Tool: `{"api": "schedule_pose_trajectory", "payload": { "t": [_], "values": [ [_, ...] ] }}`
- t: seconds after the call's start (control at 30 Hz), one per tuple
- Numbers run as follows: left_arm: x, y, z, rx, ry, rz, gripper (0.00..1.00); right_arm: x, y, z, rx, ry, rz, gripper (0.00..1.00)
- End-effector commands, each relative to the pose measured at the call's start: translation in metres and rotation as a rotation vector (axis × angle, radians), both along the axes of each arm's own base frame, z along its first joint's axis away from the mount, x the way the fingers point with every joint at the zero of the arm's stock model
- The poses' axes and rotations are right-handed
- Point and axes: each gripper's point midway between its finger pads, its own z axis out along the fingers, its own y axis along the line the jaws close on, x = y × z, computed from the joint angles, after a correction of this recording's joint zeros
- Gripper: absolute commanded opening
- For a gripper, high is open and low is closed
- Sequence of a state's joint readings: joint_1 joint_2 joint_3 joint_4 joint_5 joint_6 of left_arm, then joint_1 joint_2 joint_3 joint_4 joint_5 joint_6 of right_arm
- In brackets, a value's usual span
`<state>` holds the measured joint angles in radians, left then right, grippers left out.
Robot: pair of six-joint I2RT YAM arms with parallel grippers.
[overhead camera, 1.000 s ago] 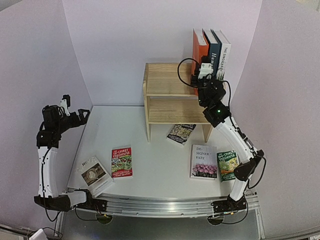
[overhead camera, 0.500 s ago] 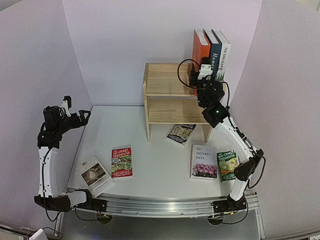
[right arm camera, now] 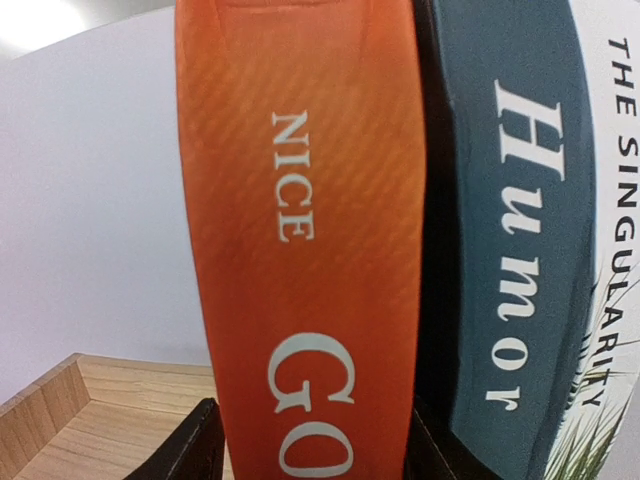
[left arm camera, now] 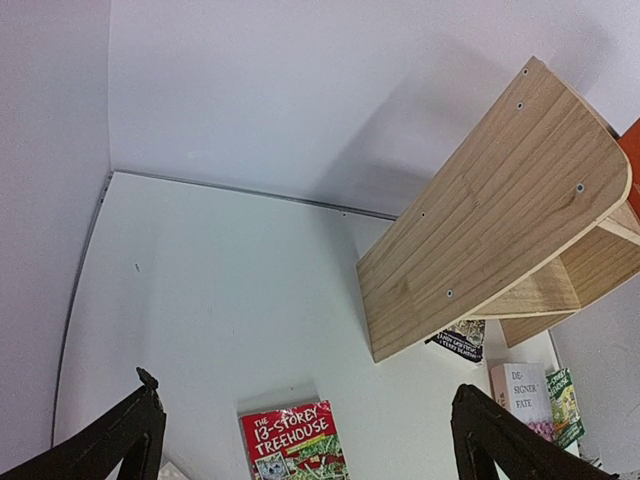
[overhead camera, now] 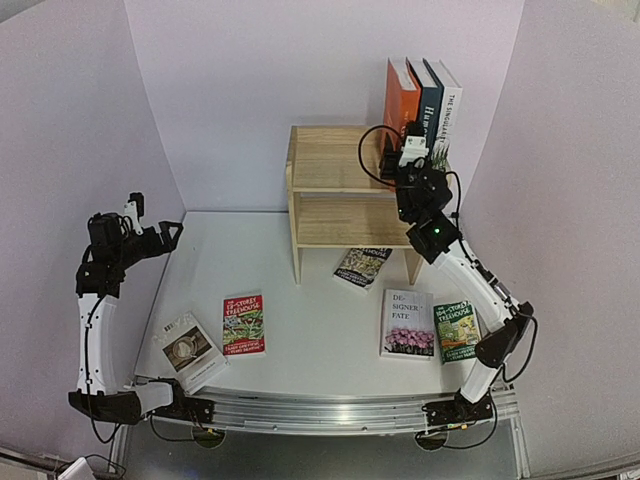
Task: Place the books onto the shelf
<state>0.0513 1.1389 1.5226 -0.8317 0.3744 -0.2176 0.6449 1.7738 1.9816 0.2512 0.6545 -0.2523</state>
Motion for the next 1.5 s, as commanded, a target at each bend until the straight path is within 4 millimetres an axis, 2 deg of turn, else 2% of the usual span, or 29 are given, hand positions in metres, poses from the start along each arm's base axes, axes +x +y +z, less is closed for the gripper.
{"api": "schedule_pose_trajectory", "payload": {
  "t": [0.0,0.4,0.63,0.77,0.87,1.0,1.3,1.47],
  "values": [
    [-0.003,-0.003,0.011,-0.016,-0.045,-0.011,1.0,-0.032,-0.013,0.032,0.084,-0.079,0.016,0.58],
    [-0.002,-0.005,0.008,-0.023,-0.037,-0.021,1.0,-0.052,-0.012,0.017,0.056,-0.049,0.032,0.63],
    [-0.001,-0.005,0.005,-0.027,-0.029,-0.026,1.0,-0.076,-0.01,0.006,0.017,-0.037,0.084,0.63],
    [0.0,-0.006,0.004,-0.032,-0.027,-0.03,1.0,-0.089,-0.013,-0.003,-0.018,-0.029,0.103,0.61],
    [0.0,-0.006,0.002,-0.035,-0.023,-0.03,1.0,-0.097,-0.013,-0.011,-0.015,-0.022,0.143,0.54],
    [0.002,-0.008,0.001,-0.043,-0.019,-0.036,1.0,-0.091,0.002,-0.024,-0.037,-0.005,0.191,0.52],
    [-0.002,-0.007,0.002,-0.038,-0.025,-0.034,1.0,-0.069,0.035,-0.033,-0.059,0.017,0.252,0.44],
    [-0.004,-0.007,0.001,-0.031,-0.023,-0.032,1.0,-0.054,0.026,-0.032,-0.045,0.029,0.161,0.36]
  ]
}}
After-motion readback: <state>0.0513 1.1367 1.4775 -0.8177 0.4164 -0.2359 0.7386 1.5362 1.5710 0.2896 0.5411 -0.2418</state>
